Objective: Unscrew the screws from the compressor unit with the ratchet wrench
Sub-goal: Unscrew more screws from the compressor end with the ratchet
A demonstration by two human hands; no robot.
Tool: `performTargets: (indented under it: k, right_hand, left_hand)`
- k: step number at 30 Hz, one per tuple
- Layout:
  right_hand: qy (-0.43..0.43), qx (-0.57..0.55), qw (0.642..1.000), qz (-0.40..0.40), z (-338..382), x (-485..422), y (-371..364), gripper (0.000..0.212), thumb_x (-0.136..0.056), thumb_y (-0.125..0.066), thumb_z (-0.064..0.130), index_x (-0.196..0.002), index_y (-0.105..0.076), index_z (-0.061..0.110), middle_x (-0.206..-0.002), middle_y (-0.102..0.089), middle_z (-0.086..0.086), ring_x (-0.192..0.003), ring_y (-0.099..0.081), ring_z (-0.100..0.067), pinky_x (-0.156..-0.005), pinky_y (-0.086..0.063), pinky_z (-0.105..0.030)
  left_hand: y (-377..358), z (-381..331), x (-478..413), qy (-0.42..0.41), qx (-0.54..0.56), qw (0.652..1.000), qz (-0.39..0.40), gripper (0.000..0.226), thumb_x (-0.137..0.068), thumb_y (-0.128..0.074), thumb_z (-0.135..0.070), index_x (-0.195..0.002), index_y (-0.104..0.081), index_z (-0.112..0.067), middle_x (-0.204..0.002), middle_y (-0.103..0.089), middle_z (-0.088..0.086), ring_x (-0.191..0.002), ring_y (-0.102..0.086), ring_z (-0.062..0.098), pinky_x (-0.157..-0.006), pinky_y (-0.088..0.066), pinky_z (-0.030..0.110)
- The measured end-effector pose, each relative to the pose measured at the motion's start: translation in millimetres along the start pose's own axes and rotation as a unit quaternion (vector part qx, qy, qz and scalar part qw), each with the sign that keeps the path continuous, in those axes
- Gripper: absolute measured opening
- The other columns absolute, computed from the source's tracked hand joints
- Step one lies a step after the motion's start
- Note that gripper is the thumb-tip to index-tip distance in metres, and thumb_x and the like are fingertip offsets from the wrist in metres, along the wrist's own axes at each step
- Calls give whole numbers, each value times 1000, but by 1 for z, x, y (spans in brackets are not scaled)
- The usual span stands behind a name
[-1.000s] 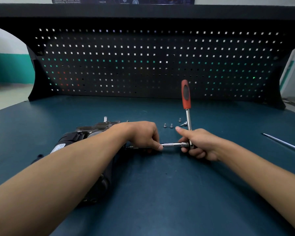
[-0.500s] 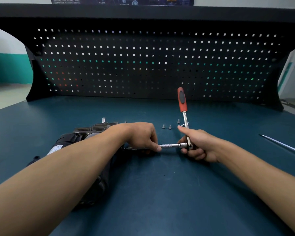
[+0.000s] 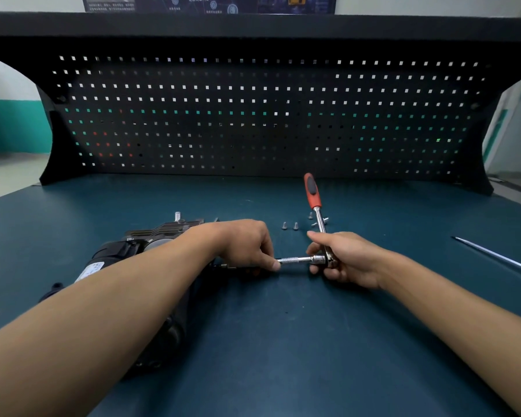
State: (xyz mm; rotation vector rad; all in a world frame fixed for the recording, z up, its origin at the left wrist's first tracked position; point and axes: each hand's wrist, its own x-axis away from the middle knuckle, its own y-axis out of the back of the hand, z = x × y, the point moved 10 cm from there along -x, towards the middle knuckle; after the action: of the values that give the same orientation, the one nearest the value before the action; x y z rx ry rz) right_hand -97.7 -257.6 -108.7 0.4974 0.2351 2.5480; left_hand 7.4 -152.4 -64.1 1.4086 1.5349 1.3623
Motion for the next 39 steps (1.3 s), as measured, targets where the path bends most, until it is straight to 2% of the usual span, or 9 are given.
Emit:
performTargets:
  k: [9, 12, 18, 21, 25, 29, 31, 35, 39]
  right_hand:
    - [40, 0, 999, -8, 2, 1, 0, 28, -98, -60, 40, -90, -54, 14, -61, -65, -2, -41, -47, -9, -35, -28, -17]
    - [98, -13, 995, -1, 9, 3, 0, 27, -94, -66, 35, -81, -52, 17, -60, -59, 4, -44, -49, -9, -36, -30, -17]
    - [223, 18, 975, 1, 30, 14, -1, 17, -93, -69, 20, -85, -57, 12, -79, -73, -6, -49, -58, -17, -39, -38, -22]
    - [271, 65, 960, 9, 37, 22, -6, 13, -94, -68, 16, -87, -61, 7, -67, -68, 1, -49, -59, -15, -41, -40, -21]
    - [303, 110, 946, 22, 40, 28, -13, 6, -94, -68, 13, -93, -71, 8, -54, -61, 8, -46, -55, -7, -47, -42, -15]
    - [329, 149, 932, 23, 43, 32, -16, 5, -91, -72, 13, -91, -75, 16, -72, -68, -4, -58, -61, -18, -58, -49, -28]
    - [351, 148, 924, 22, 45, 34, -15, 4, -90, -72, 13, -91, -76, 14, -75, -68, -2, -59, -62, -20, -59, -51, -30]
    - [423, 180, 888, 3, 53, 40, -15, 4, -89, -73, 16, -85, -75, 15, -77, -67, 4, -63, -64, -15, -63, -52, -30]
    - [507, 288, 812, -33, 58, 47, -18, 16, -93, -68, 32, -86, -75, 20, -86, -67, 11, -79, -64, -6, -72, -50, -21]
  left_hand:
    - [2, -2, 3, -2, -5, 1000, -8, 25, -91, -67, -43, -90, -79, -21, -75, -75, -11, -64, -62, 0, -60, -45, 13]
    - [2, -2, 4, 1, 0, 1000, -9, 24, -91, -68, -42, -88, -78, -21, -75, -74, -10, -62, -61, -1, -57, -44, 11]
    - [2, -3, 5, 14, -8, 1000, -15, 19, -88, -71, -42, -88, -75, -24, -81, -73, -10, -71, -62, 5, -66, -48, 22]
    - [1, -1, 5, 19, -13, 1000, -11, 17, -88, -70, -43, -87, -73, -27, -83, -71, -11, -76, -63, 7, -66, -46, 22]
    - [0, 1, 5, 19, -3, 1000, -10, 15, -87, -72, -44, -85, -70, -29, -76, -66, -18, -70, -60, 0, -62, -43, 20]
    - [-1, 1, 5, 16, -6, 1000, -10, 14, -86, -72, -46, -87, -70, -32, -75, -64, -20, -67, -57, -4, -59, -41, 19]
    - [-1, 1, 6, 18, -4, 1000, -10, 14, -85, -72, -47, -87, -71, -33, -75, -64, -20, -67, -58, -4, -60, -42, 20]
    - [0, 2, 6, 21, 6, 1000, -12, 14, -86, -71, -45, -87, -72, -32, -79, -67, -18, -71, -59, -2, -63, -44, 20]
    - [-1, 0, 6, 20, 11, 1000, -7, 9, -90, -68, -40, -89, -72, -32, -83, -69, -17, -76, -60, 0, -71, -47, 22]
